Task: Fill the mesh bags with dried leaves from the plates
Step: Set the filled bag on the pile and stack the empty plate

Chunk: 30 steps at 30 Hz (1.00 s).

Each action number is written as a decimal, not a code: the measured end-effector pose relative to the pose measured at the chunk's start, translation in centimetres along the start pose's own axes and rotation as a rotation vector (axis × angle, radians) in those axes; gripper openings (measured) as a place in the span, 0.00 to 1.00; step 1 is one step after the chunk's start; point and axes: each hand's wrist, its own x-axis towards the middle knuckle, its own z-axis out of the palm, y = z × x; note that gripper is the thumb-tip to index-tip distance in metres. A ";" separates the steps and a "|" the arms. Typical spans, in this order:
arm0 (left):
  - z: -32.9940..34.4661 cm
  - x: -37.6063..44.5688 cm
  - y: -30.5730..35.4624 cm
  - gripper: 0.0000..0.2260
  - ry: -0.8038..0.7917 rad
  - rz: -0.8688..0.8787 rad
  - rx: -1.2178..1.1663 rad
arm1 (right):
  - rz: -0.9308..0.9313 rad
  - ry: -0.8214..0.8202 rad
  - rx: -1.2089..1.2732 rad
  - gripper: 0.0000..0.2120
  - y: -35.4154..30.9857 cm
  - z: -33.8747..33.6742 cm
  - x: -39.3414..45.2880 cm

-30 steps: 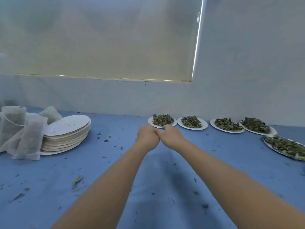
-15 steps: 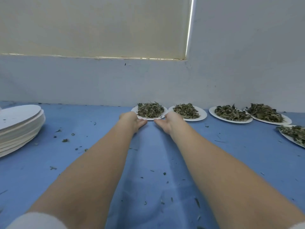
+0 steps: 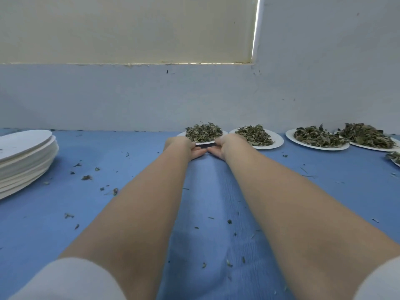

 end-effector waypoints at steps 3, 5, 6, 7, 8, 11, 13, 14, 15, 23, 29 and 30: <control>-0.3 -1.1 -0.2 0.08 -0.021 0.025 0.012 | 0.022 -0.029 0.160 0.16 0.2 -0.2 -0.8; -0.6 -2.0 -0.3 0.09 -0.022 0.023 0.017 | 0.007 -0.006 0.176 0.18 0.3 -0.1 -1.8; -0.8 -2.7 -0.4 0.11 -0.028 0.028 0.014 | -0.002 -0.010 0.171 0.17 0.2 -0.1 -2.8; -1.1 -3.6 -0.4 0.13 -0.030 0.044 0.004 | -0.007 -0.005 0.172 0.17 0.4 -0.3 -3.8; -1.4 -4.8 -0.4 0.14 -0.030 0.057 -0.012 | -0.002 0.000 0.173 0.16 0.5 -0.5 -5.0; -3.0 -9.0 -0.3 0.14 -0.007 0.081 -0.022 | 0.020 -0.018 0.144 0.10 0.9 -1.0 -9.1; -4.4 -12.4 -0.5 0.14 0.000 0.091 -0.052 | 0.022 -0.022 0.096 0.04 1.1 -1.1 -12.2; -5.1 -14.2 -0.5 0.13 0.009 0.094 -0.073 | 0.018 -0.014 0.080 0.04 1.3 -1.1 -13.8; -5.9 -16.0 -0.6 0.12 0.015 0.098 -0.091 | 0.011 -0.019 0.063 0.06 1.6 -1.1 -15.3; -12.9 -28.7 -3.1 0.07 0.115 0.148 -0.144 | 0.039 -0.072 0.003 0.09 5.9 -1.6 -29.2; -19.3 -35.4 -7.3 0.12 0.227 0.164 -0.206 | 0.078 -0.171 -0.032 0.08 11.9 -1.6 -37.2; -20.4 -36.3 -8.0 0.10 0.239 0.159 -0.209 | 0.080 -0.186 -0.039 0.07 12.9 -1.5 -38.2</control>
